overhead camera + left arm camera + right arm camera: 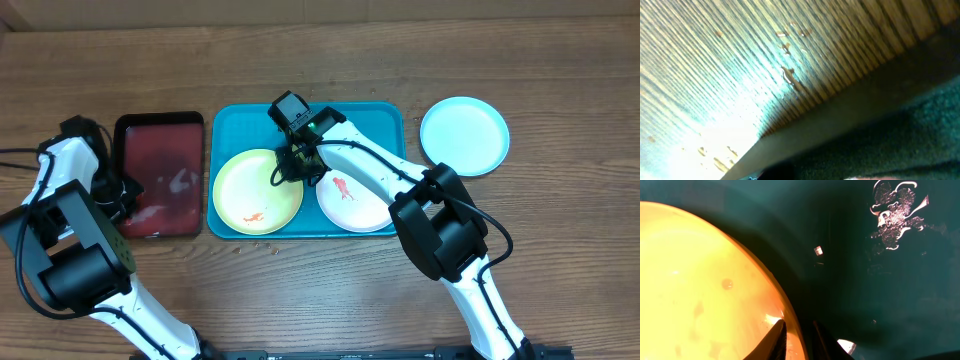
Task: Clean dirty plates on tray and stack at the side
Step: 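Grasp the orange-green sponge in the red water tray with the left gripper, then lift the sponge with the left gripper and carry it to the yellow plate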
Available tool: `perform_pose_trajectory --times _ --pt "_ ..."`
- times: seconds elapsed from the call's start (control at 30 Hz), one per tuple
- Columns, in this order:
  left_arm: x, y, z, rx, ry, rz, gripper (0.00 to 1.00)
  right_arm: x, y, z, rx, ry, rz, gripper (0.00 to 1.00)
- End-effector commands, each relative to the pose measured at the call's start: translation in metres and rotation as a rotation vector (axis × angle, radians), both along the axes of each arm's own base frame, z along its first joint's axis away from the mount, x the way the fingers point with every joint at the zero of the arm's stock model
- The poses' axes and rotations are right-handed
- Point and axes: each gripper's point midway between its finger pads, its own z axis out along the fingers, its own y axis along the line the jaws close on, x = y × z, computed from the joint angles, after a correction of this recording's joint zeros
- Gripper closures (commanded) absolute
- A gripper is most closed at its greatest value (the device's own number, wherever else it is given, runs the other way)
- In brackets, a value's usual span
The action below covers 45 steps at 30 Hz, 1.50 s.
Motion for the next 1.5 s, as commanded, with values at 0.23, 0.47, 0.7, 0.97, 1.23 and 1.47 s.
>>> perform_pose_trajectory --times 0.23,0.47,0.7,0.97,1.23,1.47 --pt "0.015 0.015 0.006 0.021 -0.059 -0.017 0.96 -0.013 -0.016 -0.024 -0.074 0.051 -0.004 0.80" --pt "0.014 0.031 0.015 0.105 -0.038 -0.015 0.96 -0.013 -0.015 -0.024 -0.073 0.050 -0.004 0.80" --pt "0.017 0.035 0.016 0.124 -0.045 -0.015 0.96 -0.013 -0.015 -0.024 -0.073 0.049 -0.004 0.80" --pt "0.031 -0.002 0.009 -0.083 -0.135 -0.014 0.91 -0.012 -0.015 -0.024 -0.071 0.047 -0.004 0.80" --pt "0.031 -0.031 0.010 -0.235 -0.156 -0.010 0.76 -0.010 -0.013 -0.023 -0.062 0.037 -0.004 0.80" --pt "0.041 -0.037 0.010 -0.247 -0.181 -0.142 0.08 -0.010 -0.013 -0.023 -0.063 0.038 -0.004 0.80"
